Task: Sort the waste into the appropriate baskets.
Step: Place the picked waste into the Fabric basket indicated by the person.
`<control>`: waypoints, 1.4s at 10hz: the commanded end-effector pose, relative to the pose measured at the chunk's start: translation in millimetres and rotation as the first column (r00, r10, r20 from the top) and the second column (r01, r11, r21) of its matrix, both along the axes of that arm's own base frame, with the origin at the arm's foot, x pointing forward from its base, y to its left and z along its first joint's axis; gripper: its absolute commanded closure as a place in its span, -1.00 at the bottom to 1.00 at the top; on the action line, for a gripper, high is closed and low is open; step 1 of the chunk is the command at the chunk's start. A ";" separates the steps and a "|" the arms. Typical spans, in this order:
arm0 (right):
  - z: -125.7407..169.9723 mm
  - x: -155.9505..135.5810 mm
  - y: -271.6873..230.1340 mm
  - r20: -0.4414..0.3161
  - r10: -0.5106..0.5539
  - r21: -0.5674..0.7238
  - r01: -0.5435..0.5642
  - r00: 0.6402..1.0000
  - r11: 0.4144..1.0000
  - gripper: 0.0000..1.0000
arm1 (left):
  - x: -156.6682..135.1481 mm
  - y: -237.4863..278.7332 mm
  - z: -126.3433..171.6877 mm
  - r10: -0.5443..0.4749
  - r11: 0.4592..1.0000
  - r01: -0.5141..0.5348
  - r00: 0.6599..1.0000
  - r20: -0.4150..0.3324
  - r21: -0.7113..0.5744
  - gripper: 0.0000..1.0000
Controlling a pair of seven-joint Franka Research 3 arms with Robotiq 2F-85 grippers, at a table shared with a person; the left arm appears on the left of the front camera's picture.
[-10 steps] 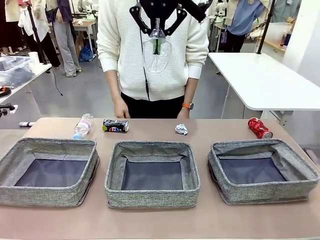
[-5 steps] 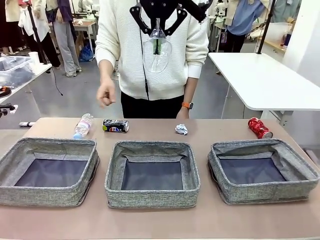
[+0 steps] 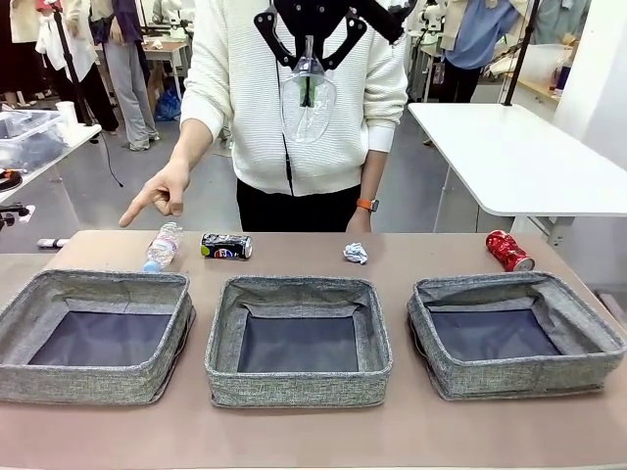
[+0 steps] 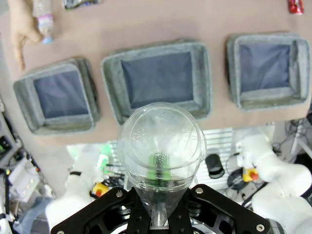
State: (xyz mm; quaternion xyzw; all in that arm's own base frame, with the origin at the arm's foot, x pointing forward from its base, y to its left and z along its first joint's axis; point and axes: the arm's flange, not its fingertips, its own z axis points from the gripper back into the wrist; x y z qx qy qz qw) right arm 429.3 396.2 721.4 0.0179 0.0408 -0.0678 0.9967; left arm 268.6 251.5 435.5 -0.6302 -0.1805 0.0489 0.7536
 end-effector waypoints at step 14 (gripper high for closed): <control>-162.5 -28.1 214.0 0.149 0.978 0.102 -0.986 0.144 0.130 0.97 | -2.0 -0.6 1.5 -0.016 1.000 0.016 1.000 0.018 0.004 -1.00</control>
